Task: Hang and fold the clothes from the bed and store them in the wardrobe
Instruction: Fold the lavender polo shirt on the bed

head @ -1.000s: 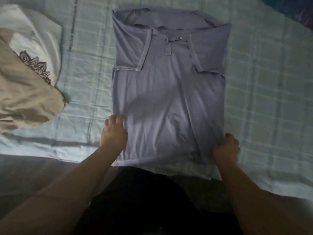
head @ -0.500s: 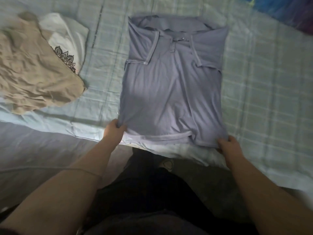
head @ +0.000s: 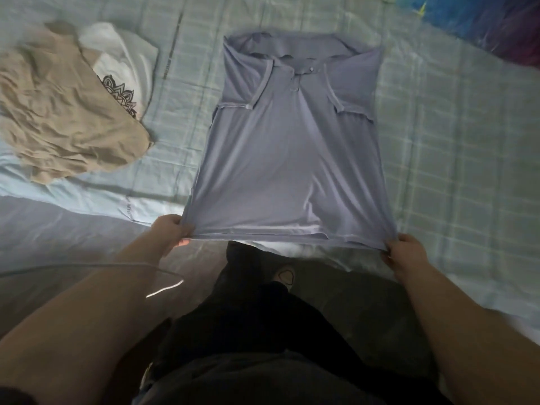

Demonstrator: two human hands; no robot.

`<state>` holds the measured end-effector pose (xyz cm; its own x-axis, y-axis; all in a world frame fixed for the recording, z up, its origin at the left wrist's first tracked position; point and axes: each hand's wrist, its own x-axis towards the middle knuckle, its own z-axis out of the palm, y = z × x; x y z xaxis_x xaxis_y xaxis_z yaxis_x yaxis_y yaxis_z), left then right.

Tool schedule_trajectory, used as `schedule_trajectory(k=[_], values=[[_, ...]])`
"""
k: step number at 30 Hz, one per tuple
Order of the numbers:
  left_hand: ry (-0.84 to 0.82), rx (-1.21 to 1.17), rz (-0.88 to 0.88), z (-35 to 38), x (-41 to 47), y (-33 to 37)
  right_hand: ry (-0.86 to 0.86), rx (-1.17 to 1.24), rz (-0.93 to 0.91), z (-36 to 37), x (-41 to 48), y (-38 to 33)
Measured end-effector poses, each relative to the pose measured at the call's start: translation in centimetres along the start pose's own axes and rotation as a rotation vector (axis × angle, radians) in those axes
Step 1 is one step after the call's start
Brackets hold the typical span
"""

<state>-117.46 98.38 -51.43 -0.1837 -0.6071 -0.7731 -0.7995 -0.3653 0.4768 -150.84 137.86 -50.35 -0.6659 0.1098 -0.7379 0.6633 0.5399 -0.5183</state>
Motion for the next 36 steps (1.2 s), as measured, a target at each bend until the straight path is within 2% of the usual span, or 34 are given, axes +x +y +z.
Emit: schedule_trajectory(k=[8, 12, 15, 21, 23, 28, 36], values=[[0.023, -0.173, -0.078, 1.9, 0.0, -3.1, 0.015, -0.182, 0.050, 1.6, 1.3, 3.2], [-0.061, -0.149, -0.064, 0.7, 0.1, -2.1, -0.009, -0.057, 0.106, 1.8, 0.5, 1.2], [-0.136, -0.257, -0.033, -0.8, -0.2, 0.2, -0.036, 0.026, 0.129, 1.8, -0.5, -1.1], [-0.137, -0.534, -0.031, -2.8, 1.1, 7.3, 0.005, 0.237, 0.001, 2.9, -2.5, -8.5], [-0.192, -0.571, 0.030, -3.2, 1.8, 10.6, -0.003, 0.272, -0.042, 3.7, -2.6, -11.8], [-0.254, -0.748, -0.019, -4.0, 5.6, 18.9, -0.017, 0.373, -0.083, 5.9, -0.9, -19.6], [-0.191, -0.796, -0.023, -4.3, 16.3, 31.6, 0.055, 0.390, -0.136, 10.3, 6.9, -30.9]])
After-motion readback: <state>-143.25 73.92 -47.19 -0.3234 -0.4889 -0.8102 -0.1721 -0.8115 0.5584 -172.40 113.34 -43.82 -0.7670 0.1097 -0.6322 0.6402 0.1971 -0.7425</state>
